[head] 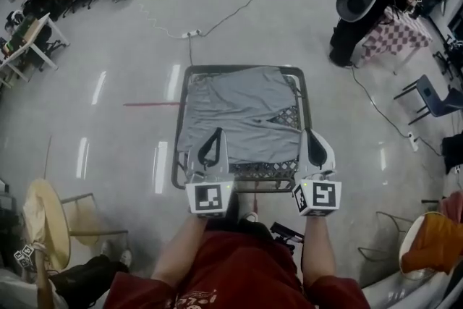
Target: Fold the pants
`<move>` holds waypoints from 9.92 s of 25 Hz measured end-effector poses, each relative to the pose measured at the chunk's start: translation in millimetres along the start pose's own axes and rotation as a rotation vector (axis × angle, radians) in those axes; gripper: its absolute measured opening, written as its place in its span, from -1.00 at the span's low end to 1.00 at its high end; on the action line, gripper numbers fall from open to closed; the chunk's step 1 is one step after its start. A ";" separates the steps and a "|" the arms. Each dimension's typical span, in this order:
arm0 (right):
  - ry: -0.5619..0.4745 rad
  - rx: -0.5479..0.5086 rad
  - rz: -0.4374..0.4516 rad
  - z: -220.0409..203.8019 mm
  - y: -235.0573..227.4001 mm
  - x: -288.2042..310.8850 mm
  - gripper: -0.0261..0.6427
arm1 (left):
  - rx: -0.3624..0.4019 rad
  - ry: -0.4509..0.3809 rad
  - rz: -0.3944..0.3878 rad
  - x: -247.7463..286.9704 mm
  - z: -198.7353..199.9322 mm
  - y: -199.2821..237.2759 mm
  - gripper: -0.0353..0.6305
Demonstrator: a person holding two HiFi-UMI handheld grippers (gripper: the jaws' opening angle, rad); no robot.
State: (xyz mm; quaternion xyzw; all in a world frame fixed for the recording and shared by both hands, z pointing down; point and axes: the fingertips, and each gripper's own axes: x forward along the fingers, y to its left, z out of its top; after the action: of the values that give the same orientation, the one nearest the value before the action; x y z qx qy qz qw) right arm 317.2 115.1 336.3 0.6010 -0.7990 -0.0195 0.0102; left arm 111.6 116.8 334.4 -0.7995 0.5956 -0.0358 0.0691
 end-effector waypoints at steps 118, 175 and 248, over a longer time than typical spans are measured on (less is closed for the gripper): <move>0.919 -1.112 0.611 -294.1 -121.5 359.7 -0.91 | 0.640 1.099 -0.485 165.2 -374.4 162.2 -0.85; 0.307 -0.137 0.103 -112.8 24.6 166.4 -0.45 | 0.037 0.323 0.027 119.0 -134.5 50.4 -0.33; 0.049 -0.099 0.013 -8.6 448.1 173.1 -0.92 | -0.064 -0.033 -0.154 -63.4 -76.2 408.4 -0.88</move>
State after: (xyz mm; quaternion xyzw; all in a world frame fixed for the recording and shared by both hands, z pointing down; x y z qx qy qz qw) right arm -160.6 72.7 363.2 0.5948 -0.8005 -0.0441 0.0597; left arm -304.2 57.6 348.7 -0.8451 0.5322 -0.0089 0.0503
